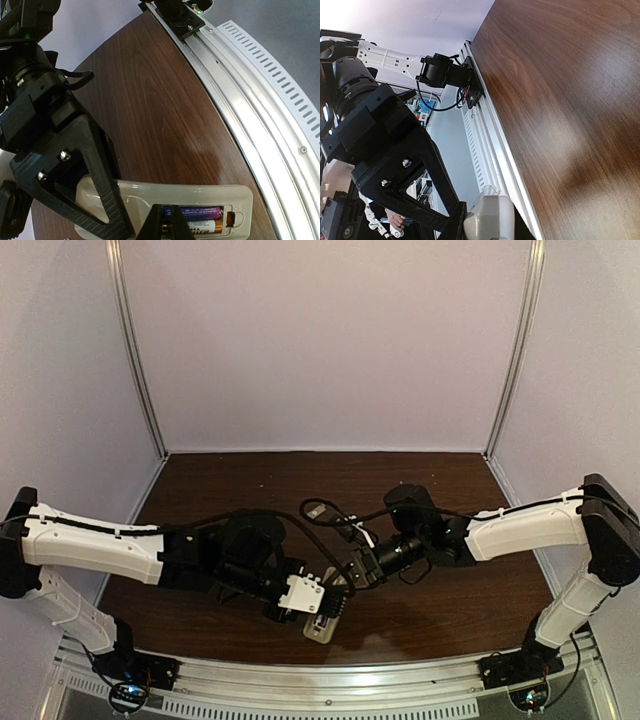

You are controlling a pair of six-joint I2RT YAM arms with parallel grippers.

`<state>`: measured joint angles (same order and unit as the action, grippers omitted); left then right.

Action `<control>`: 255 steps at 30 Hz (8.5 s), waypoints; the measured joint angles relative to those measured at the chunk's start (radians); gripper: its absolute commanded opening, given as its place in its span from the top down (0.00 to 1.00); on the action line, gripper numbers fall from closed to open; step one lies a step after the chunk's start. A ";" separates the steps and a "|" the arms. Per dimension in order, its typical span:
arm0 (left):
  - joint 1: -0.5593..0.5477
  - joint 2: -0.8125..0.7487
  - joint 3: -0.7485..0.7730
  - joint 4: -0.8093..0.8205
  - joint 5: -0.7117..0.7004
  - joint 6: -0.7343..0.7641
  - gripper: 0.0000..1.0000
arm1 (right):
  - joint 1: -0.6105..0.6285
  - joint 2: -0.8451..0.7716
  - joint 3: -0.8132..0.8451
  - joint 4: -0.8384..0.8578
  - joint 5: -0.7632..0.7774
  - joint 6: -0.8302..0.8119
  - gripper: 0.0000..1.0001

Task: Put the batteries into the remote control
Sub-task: Press the battery in the battery compartment, then move the battery cover to the center of the board, then pass from the right arm to the left, then place the remote control without the battery cover at the center of the board.

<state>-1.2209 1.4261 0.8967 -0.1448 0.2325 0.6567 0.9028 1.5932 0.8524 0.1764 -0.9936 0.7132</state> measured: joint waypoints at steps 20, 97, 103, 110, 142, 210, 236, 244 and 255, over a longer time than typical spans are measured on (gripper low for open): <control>-0.005 0.064 0.044 -0.040 0.010 -0.001 0.95 | 0.000 0.000 0.000 -0.070 0.020 -0.010 1.00; 0.074 -0.085 -0.101 0.241 -0.190 -0.722 0.36 | -0.118 -0.096 -0.022 0.050 0.092 -0.019 1.00; 0.075 0.020 -0.054 0.240 -0.166 -0.802 0.38 | -0.118 -0.097 -0.022 0.065 0.101 -0.010 1.00; 0.103 0.035 -0.035 0.249 -0.140 -0.870 0.50 | -0.121 -0.109 -0.022 0.095 0.106 -0.002 1.00; 0.487 0.545 0.570 -0.098 -0.209 -0.785 0.25 | -0.501 -0.232 -0.172 0.020 0.126 -0.047 1.00; 0.278 0.068 0.025 0.090 -0.132 -0.790 0.04 | -0.239 -0.035 -0.326 0.497 0.327 0.268 1.00; 0.139 0.336 0.163 0.202 -0.182 -0.725 0.56 | -0.137 0.018 -0.328 0.705 0.393 0.420 0.98; 0.139 0.336 0.177 0.167 -0.177 -0.719 0.69 | -0.137 0.023 -0.328 0.706 0.396 0.423 0.33; 0.139 0.334 0.117 0.032 -0.175 -0.702 0.68 | -0.309 -0.198 -0.366 0.477 0.389 0.296 0.06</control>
<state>-1.0817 1.7599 1.0134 -0.1127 0.0570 -0.0452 0.5941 1.3949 0.4862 0.6537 -0.6044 1.0096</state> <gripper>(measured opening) 0.511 0.898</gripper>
